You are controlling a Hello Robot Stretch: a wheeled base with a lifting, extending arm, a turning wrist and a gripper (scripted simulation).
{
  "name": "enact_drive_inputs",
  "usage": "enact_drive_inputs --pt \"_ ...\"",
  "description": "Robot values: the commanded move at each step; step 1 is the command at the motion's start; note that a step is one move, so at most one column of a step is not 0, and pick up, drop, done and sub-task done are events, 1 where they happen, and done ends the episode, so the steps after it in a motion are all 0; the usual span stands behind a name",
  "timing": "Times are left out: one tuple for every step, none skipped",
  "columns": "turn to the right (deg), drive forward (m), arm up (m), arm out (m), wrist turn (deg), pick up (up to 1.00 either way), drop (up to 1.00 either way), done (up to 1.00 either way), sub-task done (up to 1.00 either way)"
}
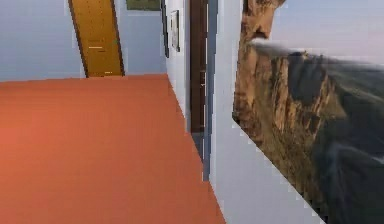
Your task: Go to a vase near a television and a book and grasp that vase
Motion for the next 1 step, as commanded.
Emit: enact_drive_inputs --pt "-45.0 0.0 0.0 0.0 0.0 0.0 0.0 0.0 0.0"
